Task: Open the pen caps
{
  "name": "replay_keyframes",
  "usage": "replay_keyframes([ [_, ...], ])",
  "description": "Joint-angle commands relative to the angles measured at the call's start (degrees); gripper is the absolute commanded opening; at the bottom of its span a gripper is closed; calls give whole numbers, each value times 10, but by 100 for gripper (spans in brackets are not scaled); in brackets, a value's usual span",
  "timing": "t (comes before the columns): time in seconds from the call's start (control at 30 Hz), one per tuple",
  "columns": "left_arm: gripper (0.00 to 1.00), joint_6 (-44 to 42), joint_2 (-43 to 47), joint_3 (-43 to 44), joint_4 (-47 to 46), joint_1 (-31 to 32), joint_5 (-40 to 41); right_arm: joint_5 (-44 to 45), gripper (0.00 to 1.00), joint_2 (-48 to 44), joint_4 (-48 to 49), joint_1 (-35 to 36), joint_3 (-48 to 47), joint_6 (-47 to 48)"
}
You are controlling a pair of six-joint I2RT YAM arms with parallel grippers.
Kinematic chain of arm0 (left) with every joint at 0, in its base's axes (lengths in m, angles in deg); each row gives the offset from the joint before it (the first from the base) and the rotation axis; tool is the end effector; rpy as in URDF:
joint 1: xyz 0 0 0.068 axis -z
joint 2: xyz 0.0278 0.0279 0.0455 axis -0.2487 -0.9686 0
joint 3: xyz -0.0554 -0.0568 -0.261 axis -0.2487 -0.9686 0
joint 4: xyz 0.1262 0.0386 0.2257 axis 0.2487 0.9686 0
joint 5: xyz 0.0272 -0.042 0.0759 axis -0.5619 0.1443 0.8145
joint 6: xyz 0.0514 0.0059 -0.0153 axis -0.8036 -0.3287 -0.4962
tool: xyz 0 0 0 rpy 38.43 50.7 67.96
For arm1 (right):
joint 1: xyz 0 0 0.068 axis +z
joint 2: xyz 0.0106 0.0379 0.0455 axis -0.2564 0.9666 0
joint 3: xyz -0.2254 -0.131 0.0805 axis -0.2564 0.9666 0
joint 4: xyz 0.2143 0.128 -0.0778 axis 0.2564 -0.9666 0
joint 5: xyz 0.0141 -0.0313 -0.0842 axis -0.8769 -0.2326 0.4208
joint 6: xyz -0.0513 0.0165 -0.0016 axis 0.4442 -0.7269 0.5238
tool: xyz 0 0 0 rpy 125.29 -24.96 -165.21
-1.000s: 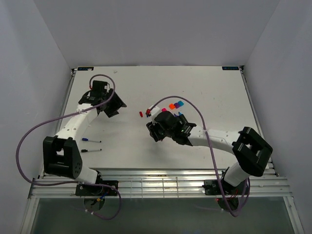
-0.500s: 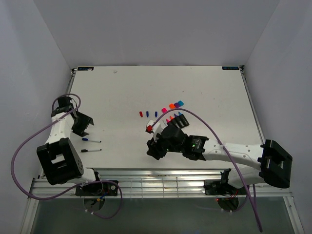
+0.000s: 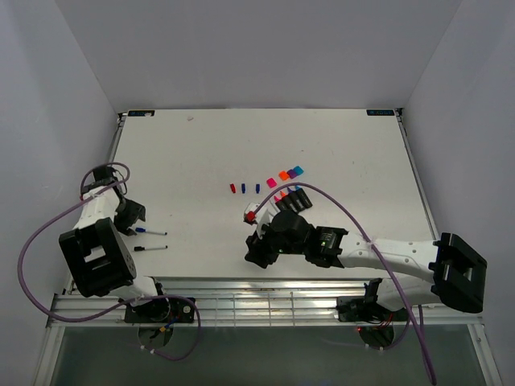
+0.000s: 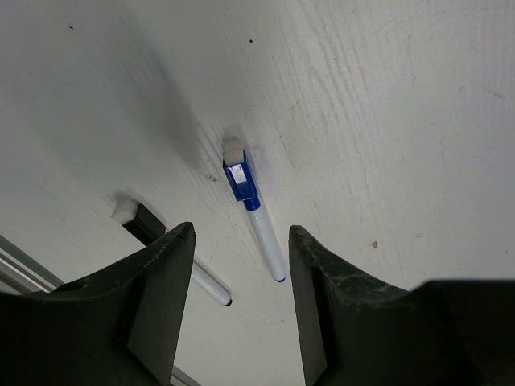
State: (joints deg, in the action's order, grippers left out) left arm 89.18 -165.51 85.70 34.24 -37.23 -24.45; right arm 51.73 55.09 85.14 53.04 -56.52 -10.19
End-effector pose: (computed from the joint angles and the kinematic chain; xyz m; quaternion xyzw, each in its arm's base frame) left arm 0.2349 0.1035 0.1979 -0.5371 0.8356 0.0414 0.1076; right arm 0.1038 0.2605 0.2420 -0.4253 0.7456 0.3407 0.3836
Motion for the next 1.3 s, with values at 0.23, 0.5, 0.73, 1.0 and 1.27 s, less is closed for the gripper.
replay_keyframes([
  [0.23, 60, 3, -62, 5, -45, -6, 13, 13, 51, -11, 32, 2, 6, 5],
  [0.5, 59, 5, -89, -4, -61, -13, 34, 20, 51, -7, 31, 2, 5, 9],
  [0.73, 48, 8, -92, -19, -78, -27, 58, 27, 51, -4, 29, 2, 4, 11],
  [1.0, 21, 1, -102, -31, -112, -29, 17, 77, 51, 0, 11, 3, -2, 14],
  [1.27, 10, -4, -119, 0, -130, -29, -50, 107, 51, 14, -28, 2, -25, 1],
])
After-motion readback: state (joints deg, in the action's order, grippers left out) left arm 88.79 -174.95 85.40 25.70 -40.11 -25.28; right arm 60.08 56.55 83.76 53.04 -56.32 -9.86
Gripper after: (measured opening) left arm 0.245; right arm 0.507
